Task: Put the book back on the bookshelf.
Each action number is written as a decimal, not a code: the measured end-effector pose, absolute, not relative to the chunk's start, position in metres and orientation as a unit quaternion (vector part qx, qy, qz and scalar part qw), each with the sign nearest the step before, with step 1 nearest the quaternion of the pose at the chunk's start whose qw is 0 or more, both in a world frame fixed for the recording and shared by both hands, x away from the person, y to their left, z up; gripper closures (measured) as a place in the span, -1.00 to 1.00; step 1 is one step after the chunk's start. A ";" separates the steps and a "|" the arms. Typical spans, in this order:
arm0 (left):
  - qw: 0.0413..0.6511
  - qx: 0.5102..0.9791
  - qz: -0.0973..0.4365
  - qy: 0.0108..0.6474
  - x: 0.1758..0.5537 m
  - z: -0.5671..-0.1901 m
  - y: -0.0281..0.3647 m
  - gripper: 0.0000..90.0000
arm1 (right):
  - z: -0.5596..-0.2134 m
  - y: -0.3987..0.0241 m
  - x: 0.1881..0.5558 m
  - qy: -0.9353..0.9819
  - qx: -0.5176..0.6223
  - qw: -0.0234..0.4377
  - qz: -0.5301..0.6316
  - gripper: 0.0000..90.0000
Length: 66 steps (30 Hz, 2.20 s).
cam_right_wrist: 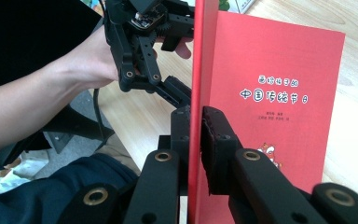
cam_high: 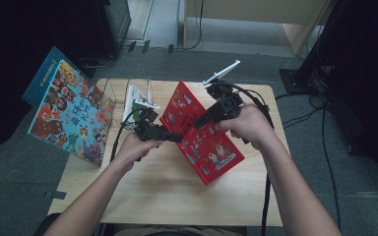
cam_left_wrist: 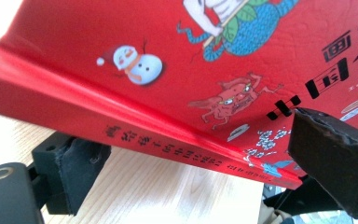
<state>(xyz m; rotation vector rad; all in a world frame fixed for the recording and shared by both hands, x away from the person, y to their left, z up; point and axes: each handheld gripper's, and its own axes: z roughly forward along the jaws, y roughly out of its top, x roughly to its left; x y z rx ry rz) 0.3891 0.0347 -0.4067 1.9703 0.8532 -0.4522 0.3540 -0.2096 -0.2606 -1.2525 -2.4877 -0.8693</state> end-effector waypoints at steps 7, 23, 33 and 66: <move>0.457 0.808 -0.171 0.330 0.389 -0.399 0.037 -0.87 | -0.258 -0.207 0.350 -0.855 -0.408 0.109 -0.302 0.86; 0.479 0.817 -0.115 0.299 0.388 -0.374 0.046 -0.76 | -0.251 -0.213 0.344 -0.852 -0.373 0.098 -0.353 0.83; 0.516 0.790 -0.138 0.301 0.389 -0.368 0.061 -0.50 | -0.259 -0.220 0.343 -0.847 -0.359 0.096 -0.379 0.88; 0.542 0.783 -0.135 0.273 0.391 -0.360 0.084 0.19 | -0.275 -0.235 0.352 -0.847 -0.345 0.103 -0.391 0.94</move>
